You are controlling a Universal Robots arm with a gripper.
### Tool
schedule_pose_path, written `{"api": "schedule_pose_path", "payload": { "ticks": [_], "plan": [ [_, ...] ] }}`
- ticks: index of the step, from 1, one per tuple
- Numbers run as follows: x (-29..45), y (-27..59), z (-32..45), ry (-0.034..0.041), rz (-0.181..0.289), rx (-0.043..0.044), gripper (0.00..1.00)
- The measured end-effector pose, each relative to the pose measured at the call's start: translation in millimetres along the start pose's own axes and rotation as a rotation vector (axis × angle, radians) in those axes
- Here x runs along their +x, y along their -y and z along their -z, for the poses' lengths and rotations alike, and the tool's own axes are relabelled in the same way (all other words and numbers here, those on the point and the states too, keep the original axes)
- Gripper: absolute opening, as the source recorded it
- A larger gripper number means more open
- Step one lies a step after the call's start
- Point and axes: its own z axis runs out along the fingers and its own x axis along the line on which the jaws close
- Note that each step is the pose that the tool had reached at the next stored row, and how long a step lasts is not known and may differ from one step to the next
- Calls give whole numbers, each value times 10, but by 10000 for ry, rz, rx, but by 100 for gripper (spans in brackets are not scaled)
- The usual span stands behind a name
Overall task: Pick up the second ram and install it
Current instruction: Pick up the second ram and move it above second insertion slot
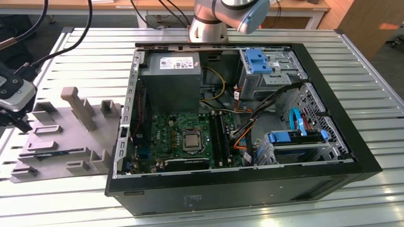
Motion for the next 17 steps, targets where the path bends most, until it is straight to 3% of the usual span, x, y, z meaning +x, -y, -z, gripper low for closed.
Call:
{"api": "schedule_pose_path", "payload": {
  "ticks": [17],
  "plan": [
    [1,2,-23,-326,3048,-8,11]
  ]
}}
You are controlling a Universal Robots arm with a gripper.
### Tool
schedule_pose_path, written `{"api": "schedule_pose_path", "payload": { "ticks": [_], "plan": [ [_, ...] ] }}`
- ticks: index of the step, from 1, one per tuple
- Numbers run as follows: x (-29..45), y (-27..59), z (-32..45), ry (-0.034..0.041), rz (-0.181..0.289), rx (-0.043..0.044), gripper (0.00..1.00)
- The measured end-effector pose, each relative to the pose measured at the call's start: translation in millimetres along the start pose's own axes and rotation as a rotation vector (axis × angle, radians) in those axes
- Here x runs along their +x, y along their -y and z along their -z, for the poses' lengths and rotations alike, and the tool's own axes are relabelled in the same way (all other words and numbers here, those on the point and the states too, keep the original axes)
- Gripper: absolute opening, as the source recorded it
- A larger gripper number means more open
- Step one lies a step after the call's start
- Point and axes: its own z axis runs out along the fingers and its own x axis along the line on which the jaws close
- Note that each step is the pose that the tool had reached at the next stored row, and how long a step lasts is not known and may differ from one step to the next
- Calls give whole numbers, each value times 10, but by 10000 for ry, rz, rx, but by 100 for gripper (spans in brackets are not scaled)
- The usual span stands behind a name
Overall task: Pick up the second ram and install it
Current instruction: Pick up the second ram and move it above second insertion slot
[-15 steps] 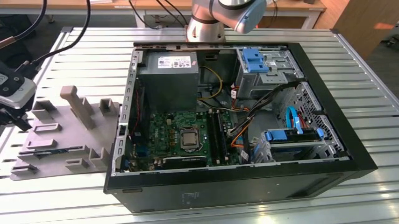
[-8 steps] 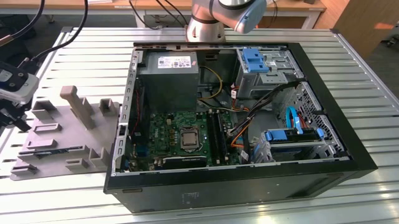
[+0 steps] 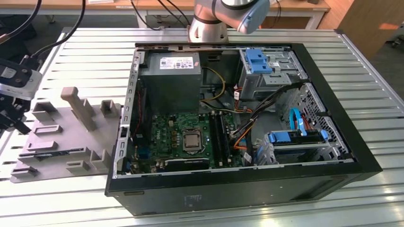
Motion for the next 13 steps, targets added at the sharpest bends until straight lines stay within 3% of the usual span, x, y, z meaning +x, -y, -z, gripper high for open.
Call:
{"api": "schedule_pose_path", "payload": {
  "ticks": [13],
  "plan": [
    [0,1,-18,-218,2357,-5,11]
  ]
}}
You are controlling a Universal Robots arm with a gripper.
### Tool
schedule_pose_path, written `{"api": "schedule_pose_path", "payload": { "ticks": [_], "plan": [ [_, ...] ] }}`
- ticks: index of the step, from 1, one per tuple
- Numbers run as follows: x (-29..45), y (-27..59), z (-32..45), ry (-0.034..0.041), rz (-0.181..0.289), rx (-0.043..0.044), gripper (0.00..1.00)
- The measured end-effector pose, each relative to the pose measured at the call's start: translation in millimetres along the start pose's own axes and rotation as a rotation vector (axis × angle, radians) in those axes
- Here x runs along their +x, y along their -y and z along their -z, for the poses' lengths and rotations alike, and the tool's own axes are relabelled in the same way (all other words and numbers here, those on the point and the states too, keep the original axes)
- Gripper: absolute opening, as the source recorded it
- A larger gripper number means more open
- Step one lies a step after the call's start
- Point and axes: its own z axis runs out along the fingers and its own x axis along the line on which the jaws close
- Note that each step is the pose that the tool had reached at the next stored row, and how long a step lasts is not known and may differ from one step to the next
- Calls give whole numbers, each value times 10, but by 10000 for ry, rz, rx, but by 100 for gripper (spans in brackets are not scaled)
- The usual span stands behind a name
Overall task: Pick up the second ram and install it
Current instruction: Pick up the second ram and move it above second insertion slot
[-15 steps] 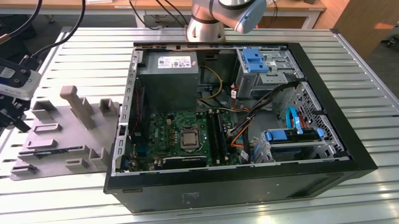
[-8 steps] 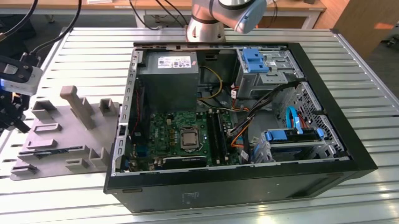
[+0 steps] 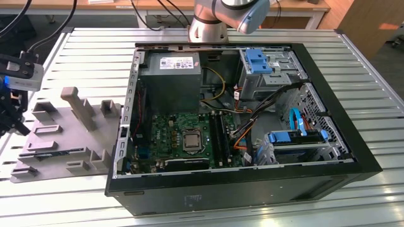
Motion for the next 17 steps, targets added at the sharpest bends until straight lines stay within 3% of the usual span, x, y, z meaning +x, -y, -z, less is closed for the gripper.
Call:
{"api": "schedule_pose_path", "payload": {
  "ticks": [17],
  "plan": [
    [0,2,-33,-257,3080,-6,11]
  ]
}}
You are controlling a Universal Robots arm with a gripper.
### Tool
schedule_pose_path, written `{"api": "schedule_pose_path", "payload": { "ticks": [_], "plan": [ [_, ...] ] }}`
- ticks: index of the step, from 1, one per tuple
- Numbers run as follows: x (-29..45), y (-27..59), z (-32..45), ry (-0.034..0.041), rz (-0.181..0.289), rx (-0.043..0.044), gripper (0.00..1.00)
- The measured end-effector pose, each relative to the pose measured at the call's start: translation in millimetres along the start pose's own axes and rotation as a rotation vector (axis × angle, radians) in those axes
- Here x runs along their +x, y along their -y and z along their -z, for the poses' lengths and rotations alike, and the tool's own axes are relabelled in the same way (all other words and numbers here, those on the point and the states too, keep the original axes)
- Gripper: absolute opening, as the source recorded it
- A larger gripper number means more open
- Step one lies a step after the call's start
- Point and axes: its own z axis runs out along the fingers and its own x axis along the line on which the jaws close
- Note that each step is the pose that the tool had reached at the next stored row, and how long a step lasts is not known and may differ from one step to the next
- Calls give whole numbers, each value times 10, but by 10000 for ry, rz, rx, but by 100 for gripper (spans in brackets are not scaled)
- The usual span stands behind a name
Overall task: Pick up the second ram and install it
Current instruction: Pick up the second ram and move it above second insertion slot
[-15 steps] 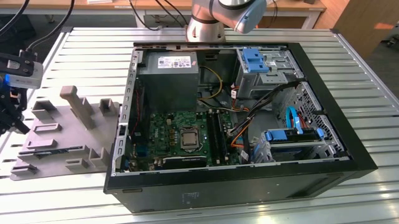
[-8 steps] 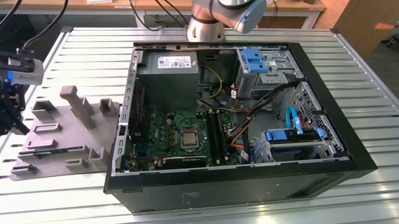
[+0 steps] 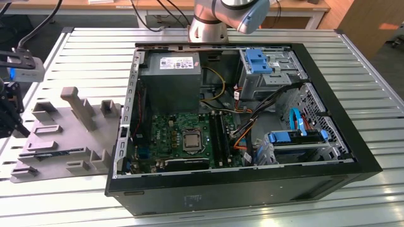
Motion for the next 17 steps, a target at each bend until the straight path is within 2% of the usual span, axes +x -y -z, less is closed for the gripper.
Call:
{"api": "schedule_pose_path", "payload": {
  "ticks": [2,5,7,12,17],
  "plan": [
    [0,-1,-4,-16,276,15,11],
    [1,1,-16,-32,500,146,11],
    [3,2,-29,-38,599,201,11],
    [4,14,-73,-43,630,212,11],
    [6,88,-88,-42,631,215,11]
  ]
}}
